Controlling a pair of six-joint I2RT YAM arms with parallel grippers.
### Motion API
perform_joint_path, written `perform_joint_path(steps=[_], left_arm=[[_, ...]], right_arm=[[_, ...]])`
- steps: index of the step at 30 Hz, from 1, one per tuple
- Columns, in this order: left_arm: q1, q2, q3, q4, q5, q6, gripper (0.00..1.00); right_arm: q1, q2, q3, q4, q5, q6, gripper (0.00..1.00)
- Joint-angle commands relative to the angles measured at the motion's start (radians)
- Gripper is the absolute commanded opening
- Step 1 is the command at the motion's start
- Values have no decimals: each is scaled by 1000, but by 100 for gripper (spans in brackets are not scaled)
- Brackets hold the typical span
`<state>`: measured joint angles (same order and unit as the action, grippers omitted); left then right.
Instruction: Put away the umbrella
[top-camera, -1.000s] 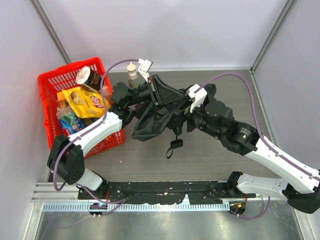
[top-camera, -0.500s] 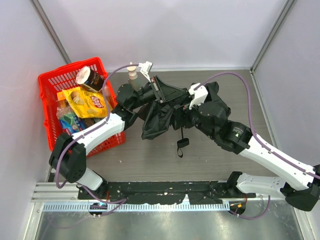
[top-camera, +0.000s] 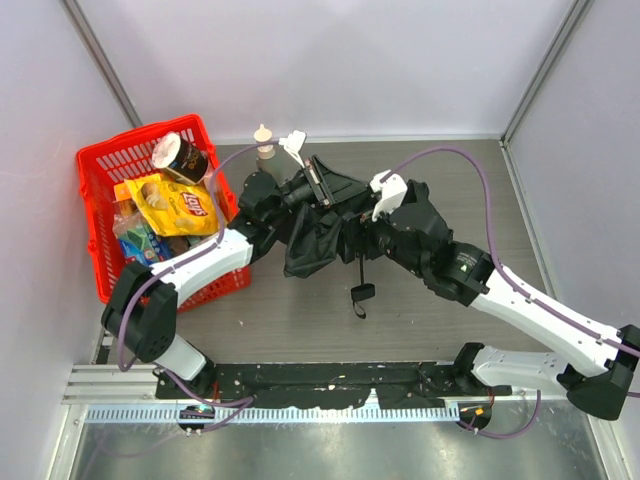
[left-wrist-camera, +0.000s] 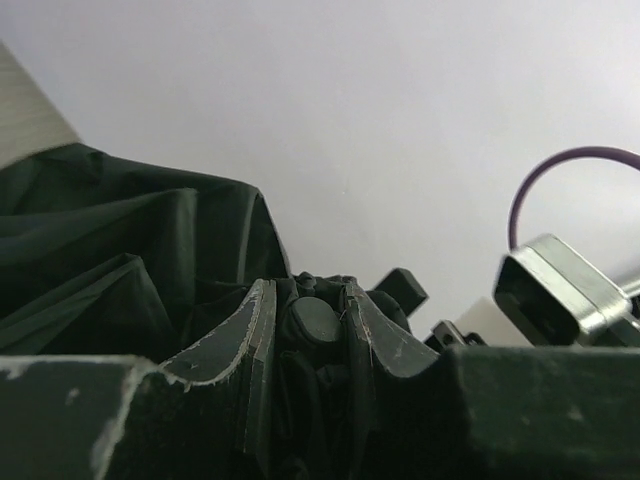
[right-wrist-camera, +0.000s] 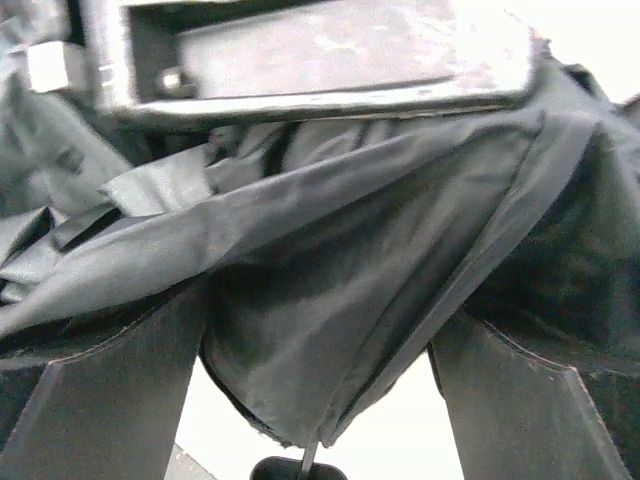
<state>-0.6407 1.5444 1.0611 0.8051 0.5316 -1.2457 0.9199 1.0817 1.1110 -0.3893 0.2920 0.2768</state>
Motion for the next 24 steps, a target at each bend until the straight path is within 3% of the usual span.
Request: perform_joint_path(steps=[1, 8, 14, 19, 24], left_arm=[[-37, -89, 59, -104, -45, -3, 0], [-36, -72, 60, -90, -44, -29, 0], [-57, -105, 30, -148, -139, -29, 0], [-62, -104, 27, -141, -125, -35, 0], [-60, -109, 14, -101, -72, -24, 0]], right_arm=[[7, -54, -52, 61, -235, 16, 94], [8, -92, -82, 26, -242, -5, 94], [40, 9, -14, -36, 28, 9, 94], [83, 69, 38, -92, 336, 16, 94], [77, 35, 17, -105, 378, 4, 96]])
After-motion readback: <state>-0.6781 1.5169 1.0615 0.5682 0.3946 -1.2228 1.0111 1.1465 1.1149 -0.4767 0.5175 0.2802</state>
